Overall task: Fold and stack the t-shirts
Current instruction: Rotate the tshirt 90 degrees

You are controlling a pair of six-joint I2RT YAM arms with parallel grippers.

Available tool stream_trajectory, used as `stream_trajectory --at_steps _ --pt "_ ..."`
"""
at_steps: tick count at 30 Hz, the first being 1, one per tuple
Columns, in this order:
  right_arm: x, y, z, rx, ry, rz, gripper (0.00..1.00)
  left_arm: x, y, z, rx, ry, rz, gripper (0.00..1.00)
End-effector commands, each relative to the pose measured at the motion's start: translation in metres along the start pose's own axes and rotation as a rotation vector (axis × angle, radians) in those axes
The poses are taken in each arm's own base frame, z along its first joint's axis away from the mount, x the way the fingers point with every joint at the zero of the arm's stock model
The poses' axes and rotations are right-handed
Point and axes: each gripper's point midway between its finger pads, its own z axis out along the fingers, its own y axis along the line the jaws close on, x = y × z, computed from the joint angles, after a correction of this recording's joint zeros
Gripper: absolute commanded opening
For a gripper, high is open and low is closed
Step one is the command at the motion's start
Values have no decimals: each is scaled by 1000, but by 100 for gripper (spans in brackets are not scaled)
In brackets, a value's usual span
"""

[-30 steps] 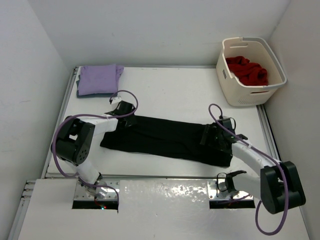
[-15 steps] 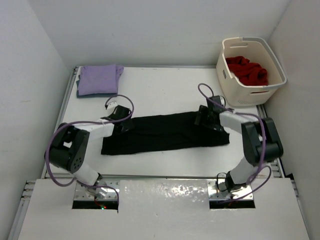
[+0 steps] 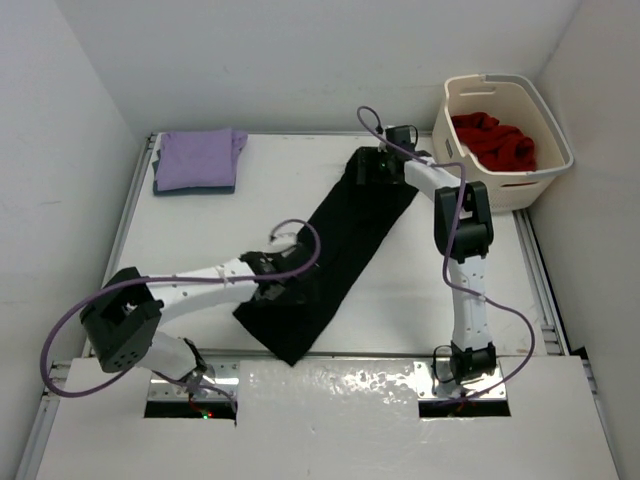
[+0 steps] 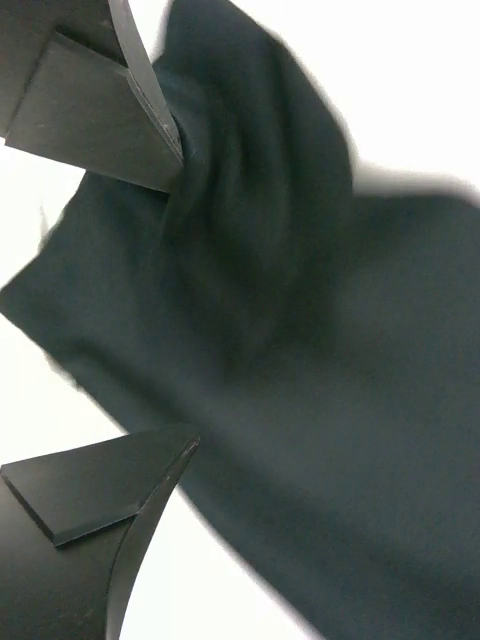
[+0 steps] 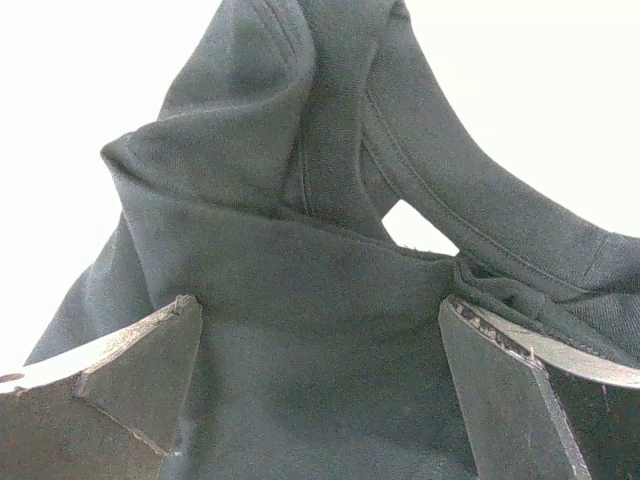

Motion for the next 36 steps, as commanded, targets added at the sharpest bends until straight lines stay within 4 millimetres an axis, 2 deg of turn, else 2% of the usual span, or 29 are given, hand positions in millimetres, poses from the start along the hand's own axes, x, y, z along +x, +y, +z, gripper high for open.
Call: stream_trajectory --at_steps 1,4,6,8,9,10,11,12,13,14,16,18,19,20,21,22,25,26,27,28,29,30,31,33,34,35,36 --pt "-1 36 4 -198 63 -172 99 37 -45 -45 166 85 149 100" --pt "-28 34 -11 -164 3 -231 99 50 -62 -67 271 107 263 100" --pt "-50 33 -30 -129 -39 -245 99 42 -62 -77 269 76 270 100" --pt "-53 28 -47 -67 -37 -230 99 15 -61 -79 239 -53 274 100" --pt "-53 26 -53 -47 -37 -230 99 8 -63 -79 242 -87 275 100" --pt "-50 29 -58 -27 -38 -244 99 2 -65 -80 239 -113 292 100" --pt "-35 25 -58 4 -9 -245 99 -9 -72 -84 239 -151 339 100" --pt "-31 27 -62 16 -5 -251 99 -18 -78 -87 245 -191 342 100" --pt "-30 39 -71 3 -18 -260 99 -28 -79 -87 227 -239 359 100" --pt "-12 41 -71 -1 18 -260 99 -33 -89 -86 258 -268 365 100" --pt "6 46 -78 36 38 -238 99 -24 -92 -75 273 -248 420 100" --pt "16 47 -80 56 49 -206 99 -17 -100 -64 315 -241 436 100" --pt "19 47 -82 69 51 -167 99 -5 -90 -46 282 -218 460 100" --pt "32 44 -79 76 77 -147 99 -4 -88 -37 271 -214 449 100" --pt "34 45 -76 72 68 -127 99 0 -83 -27 246 -190 442 100" --pt "44 47 -71 55 88 -103 99 10 -73 -12 201 -154 447 100" --pt "62 48 -55 50 157 -94 99 25 -57 11 145 -111 471 100" --pt "66 46 -51 57 173 -93 99 29 -59 14 157 -101 471 100" --pt "71 45 -46 61 193 -91 99 46 -58 20 185 -36 499 100" --pt "74 44 -35 64 210 -93 99 54 -62 23 219 -9 504 100" --pt "76 44 -30 63 227 -97 99 66 -78 21 317 34 505 100" --pt "77 43 -23 64 240 -103 99 76 -79 26 337 69 522 100" --pt "77 43 -8 72 258 -105 99 82 -87 25 376 95 529 100" --pt "72 41 9 72 266 -109 99 83 -94 30 370 111 533 100" --pt "40 50 15 54 201 -102 99 84 -93 30 354 126 539 100" --pt "49 45 36 44 220 -84 99 81 -95 31 342 122 540 100" --pt "26 55 42 3 165 -75 99 76 -105 30 347 112 537 100"
